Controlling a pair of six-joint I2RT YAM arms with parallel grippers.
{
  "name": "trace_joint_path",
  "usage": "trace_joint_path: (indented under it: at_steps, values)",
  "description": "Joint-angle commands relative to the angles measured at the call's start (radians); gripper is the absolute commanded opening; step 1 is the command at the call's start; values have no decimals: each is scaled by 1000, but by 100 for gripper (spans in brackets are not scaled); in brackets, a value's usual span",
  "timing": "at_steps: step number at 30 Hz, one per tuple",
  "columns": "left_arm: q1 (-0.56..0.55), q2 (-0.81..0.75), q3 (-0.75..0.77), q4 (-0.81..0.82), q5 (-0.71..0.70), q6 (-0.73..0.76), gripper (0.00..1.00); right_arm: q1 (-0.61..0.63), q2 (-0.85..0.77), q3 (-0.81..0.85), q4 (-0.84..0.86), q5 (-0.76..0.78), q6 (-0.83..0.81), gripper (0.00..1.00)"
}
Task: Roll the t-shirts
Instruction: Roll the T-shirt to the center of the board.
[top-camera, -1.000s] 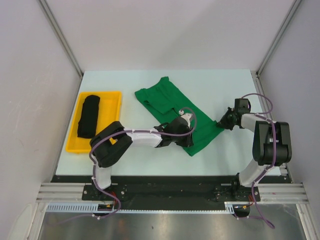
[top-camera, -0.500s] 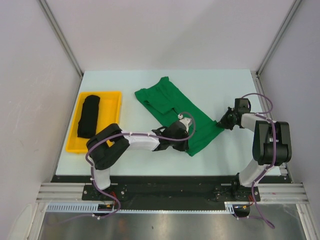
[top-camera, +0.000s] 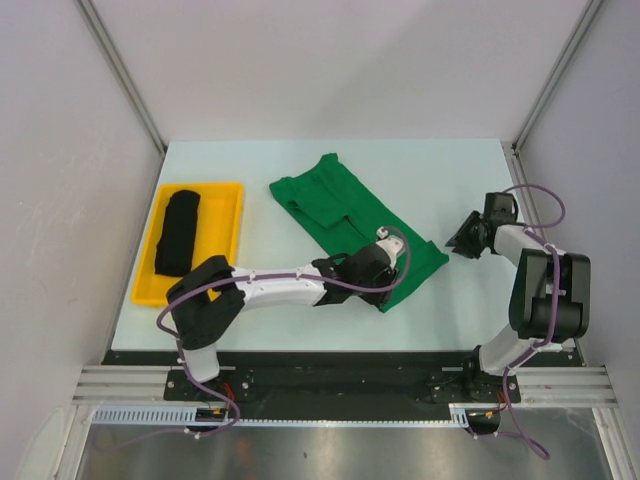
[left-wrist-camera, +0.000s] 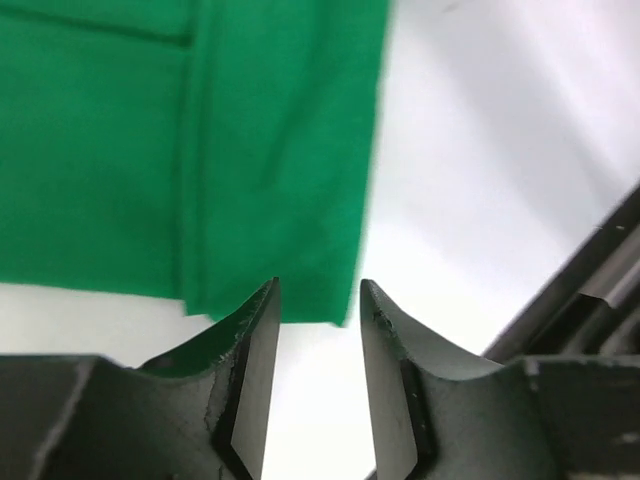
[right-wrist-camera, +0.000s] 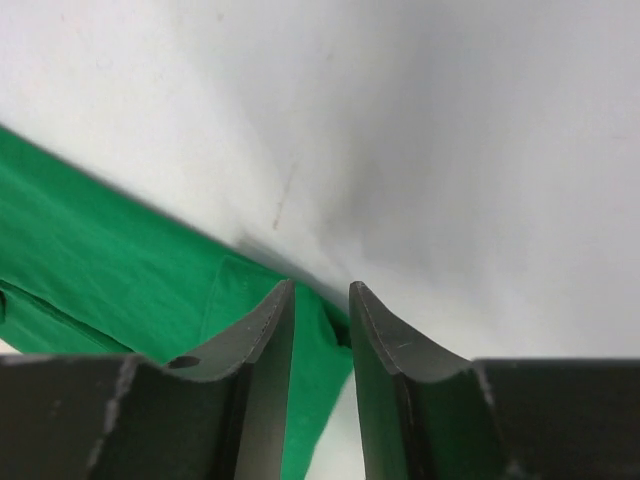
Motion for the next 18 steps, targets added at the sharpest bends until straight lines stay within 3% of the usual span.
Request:
trace_joint_path:
  at_steps: [1,18]
  values:
    - [-74,-25,72,-71,-66,68,41,-31,-89,38,-108,51,-9,34]
    - [-120,91,142,-87,-126,99,42,-8,-98,-28,-100,33,14,40]
